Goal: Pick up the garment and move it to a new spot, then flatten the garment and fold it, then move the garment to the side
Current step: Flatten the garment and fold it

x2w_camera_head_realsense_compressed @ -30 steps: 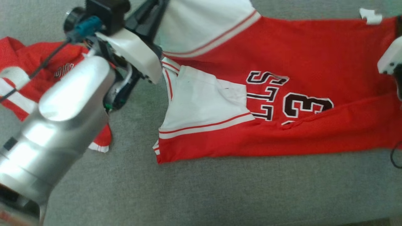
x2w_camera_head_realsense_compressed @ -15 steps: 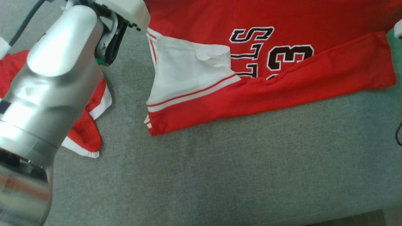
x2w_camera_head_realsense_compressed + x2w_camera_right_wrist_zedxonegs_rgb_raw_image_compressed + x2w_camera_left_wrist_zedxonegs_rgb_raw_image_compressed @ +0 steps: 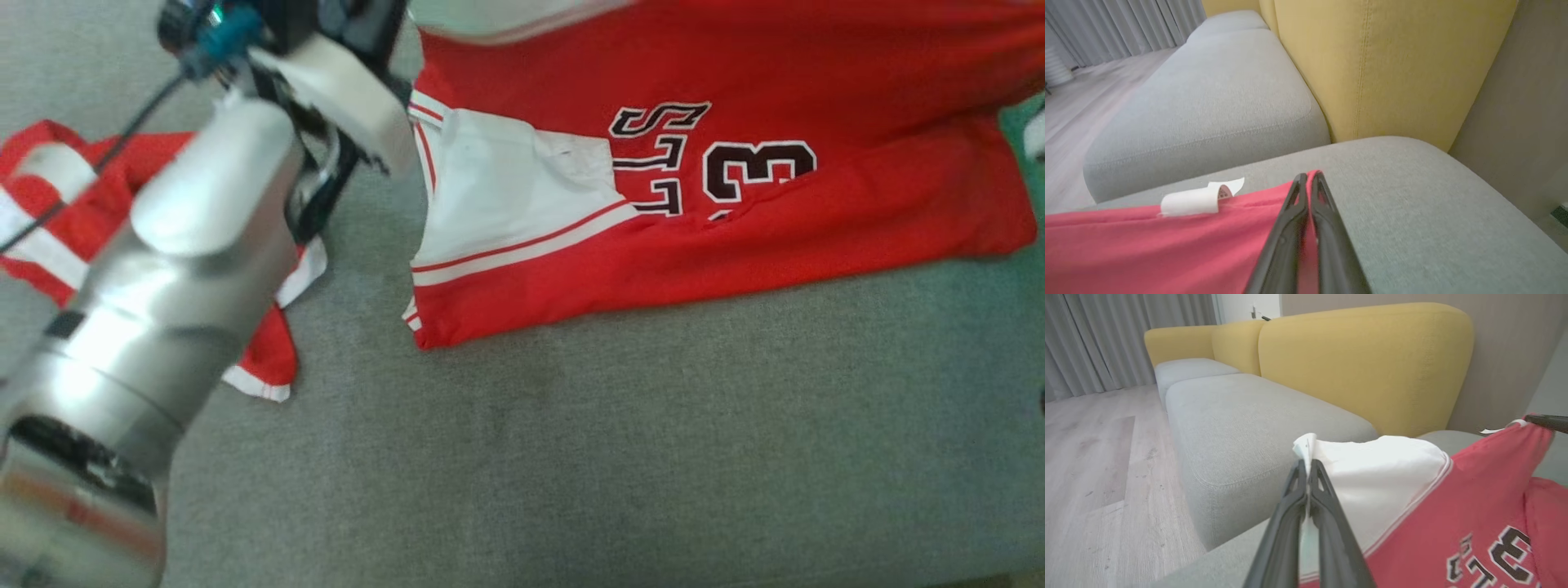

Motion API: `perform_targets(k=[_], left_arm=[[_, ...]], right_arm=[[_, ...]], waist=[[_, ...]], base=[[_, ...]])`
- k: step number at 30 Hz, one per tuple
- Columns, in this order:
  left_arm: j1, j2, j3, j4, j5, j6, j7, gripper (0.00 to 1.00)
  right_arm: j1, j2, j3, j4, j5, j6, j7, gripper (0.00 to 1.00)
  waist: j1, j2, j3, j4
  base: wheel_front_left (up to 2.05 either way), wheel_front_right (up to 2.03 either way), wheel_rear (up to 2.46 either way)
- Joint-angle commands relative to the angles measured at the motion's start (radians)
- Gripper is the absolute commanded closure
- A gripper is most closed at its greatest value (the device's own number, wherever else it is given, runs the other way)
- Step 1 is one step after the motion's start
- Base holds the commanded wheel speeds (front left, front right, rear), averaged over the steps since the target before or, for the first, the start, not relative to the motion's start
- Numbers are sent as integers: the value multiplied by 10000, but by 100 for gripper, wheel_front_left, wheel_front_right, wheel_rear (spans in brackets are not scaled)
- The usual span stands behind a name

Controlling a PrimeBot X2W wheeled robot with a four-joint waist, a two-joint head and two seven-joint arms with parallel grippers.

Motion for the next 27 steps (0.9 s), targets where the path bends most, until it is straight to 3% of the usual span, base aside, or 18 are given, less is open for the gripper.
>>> perform_targets(k=[1,10,18,27], left_arm=[[-185,381,193,-382,-153,-51,99,100],[1202,1319,-491,-1949,-381,-88,1278,100],[2410,2380,-1447,-4074,-867,-48,3678,100],[2988,3159,-1796,-5714,-973,723,4841,100]], right_arm=[[287,-323,312,-337,207,-9,121,100],[1759,-1115,1599,-932,1508,-9,1370,100],[2774,-1841,2391,-1611,2591,-9,2763,100],[3413,-2354,3125,-2409,3180,-9,4360,100]], waist=[[0,0,-187,121],[0,0,-986,282],[0,0,-1424,355],[0,0,-1284,274]], base=[[0,0,0],[0,0,0],[0,0,0],[0,0,0]])
